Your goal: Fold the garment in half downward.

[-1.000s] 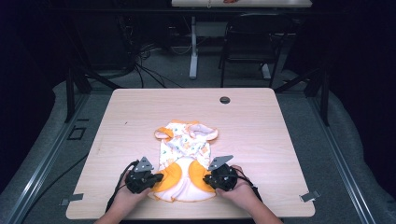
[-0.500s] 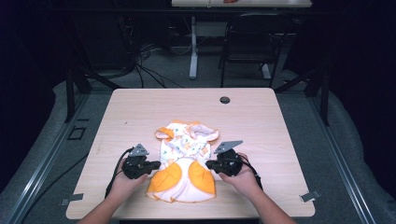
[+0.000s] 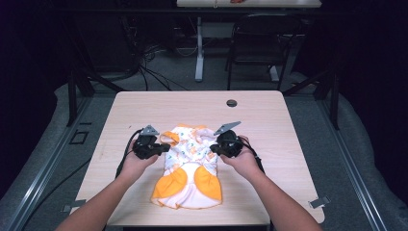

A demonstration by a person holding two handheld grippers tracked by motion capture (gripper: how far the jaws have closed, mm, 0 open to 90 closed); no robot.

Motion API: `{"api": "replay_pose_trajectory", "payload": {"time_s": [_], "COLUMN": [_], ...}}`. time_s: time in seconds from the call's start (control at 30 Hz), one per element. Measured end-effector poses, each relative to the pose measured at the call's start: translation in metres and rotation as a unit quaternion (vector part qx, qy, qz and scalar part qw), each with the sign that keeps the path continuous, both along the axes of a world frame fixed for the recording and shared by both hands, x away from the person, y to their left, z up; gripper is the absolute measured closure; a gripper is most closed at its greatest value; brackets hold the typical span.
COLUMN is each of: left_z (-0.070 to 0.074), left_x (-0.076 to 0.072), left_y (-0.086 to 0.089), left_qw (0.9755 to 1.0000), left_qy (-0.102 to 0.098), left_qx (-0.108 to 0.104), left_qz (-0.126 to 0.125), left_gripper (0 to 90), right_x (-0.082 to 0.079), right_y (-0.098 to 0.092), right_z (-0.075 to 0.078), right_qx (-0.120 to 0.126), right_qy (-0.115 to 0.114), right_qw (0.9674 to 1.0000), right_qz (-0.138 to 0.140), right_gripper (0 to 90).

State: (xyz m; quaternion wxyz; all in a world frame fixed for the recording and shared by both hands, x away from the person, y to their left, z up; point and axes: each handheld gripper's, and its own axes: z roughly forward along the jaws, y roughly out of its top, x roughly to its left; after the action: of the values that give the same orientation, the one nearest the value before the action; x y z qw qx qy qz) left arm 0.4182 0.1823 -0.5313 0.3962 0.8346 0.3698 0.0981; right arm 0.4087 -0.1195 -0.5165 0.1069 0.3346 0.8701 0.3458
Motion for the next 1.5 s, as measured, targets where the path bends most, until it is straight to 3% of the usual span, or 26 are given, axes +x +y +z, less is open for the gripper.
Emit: {"api": "replay_pose_trajectory", "payload": {"time_s": [0.13, 0.2, 0.47, 0.5, 0.63, 0.67, 0.77, 0.97, 1.0, 1.03, 1.07, 1.13, 1.3, 1.5], "left_z": [0.003, 0.004, 0.005, 0.004, -0.001, -0.002, -0.005, -0.013, -0.014, -0.015, -0.018, -0.019, -0.024, -0.029], "left_x": [0.013, 0.023, 0.053, 0.056, 0.068, 0.072, 0.074, 0.079, 0.080, 0.081, 0.082, 0.082, 0.081, 0.080], "left_y": [-0.004, -0.008, -0.025, -0.026, -0.030, -0.031, -0.032, -0.030, -0.030, -0.029, -0.028, -0.026, -0.025, -0.024], "left_qw": [1.0000, 0.9999, 0.9997, 0.9997, 0.9996, 0.9995, 0.9992, 0.9987, 0.9987, 0.9987, 0.9984, 0.9980, 0.9976, 0.9971], "left_qy": [-0.007, -0.006, -0.010, -0.009, -0.002, 0.000, -0.003, 0.008, 0.009, 0.013, 0.016, 0.021, 0.023, 0.024], "left_qx": [0.003, 0.006, 0.012, 0.014, 0.017, 0.026, 0.030, 0.039, 0.037, 0.038, 0.043, 0.044, 0.050, 0.050], "left_qz": [0.000, 0.008, 0.017, 0.017, 0.024, 0.021, 0.024, 0.033, 0.034, 0.032, 0.034, 0.039, 0.042, 0.051], "left_gripper": [87.9, 88.1, 89.0, 89.2, 89.3, 89.3, 89.3, 89.2, 89.2, 89.2, 89.2, 89.1, 89.0, 87.9], "right_x": [0.013, 0.030, 0.065, 0.073, 0.086, 0.088, 0.092, 0.103, 0.103, 0.103, 0.101, 0.097, 0.091, 0.087], "right_y": [0.005, 0.007, 0.016, 0.018, 0.023, 0.024, 0.026, 0.027, 0.026, 0.026, 0.027, 0.028, 0.028, 0.030], "right_z": [0.003, 0.005, 0.004, 0.000, -0.006, -0.006, -0.007, -0.014, -0.016, -0.016, -0.019, -0.023, -0.032, -0.041], "right_qx": [0.004, 0.016, 0.016, 0.026, 0.011, 0.010, 0.012, 0.000, 0.007, 0.007, -0.005, -0.002, -0.008, -0.024], "right_qy": [0.002, 0.005, 0.011, 0.015, 0.008, 0.005, 0.002, 0.017, 0.033, 0.033, 0.045, 0.058, 0.072, 0.050], "right_qw": [1.0000, 0.9994, 0.9977, 0.9964, 0.9948, 0.9943, 0.9930, 0.9918, 0.9921, 0.9921, 0.9937, 0.9942, 0.9945, 0.9943], "right_qz": [-0.007, -0.030, -0.066, -0.079, -0.100, -0.106, -0.118, -0.127, -0.121, -0.121, -0.103, -0.090, -0.076, -0.090], "right_gripper": [87.1, 87.1, 87.6, 87.4, 87.2, 87.2, 87.2, 85.8, 85.8, 85.8, 86.1, 86.8, 87.0, 78.7]}}
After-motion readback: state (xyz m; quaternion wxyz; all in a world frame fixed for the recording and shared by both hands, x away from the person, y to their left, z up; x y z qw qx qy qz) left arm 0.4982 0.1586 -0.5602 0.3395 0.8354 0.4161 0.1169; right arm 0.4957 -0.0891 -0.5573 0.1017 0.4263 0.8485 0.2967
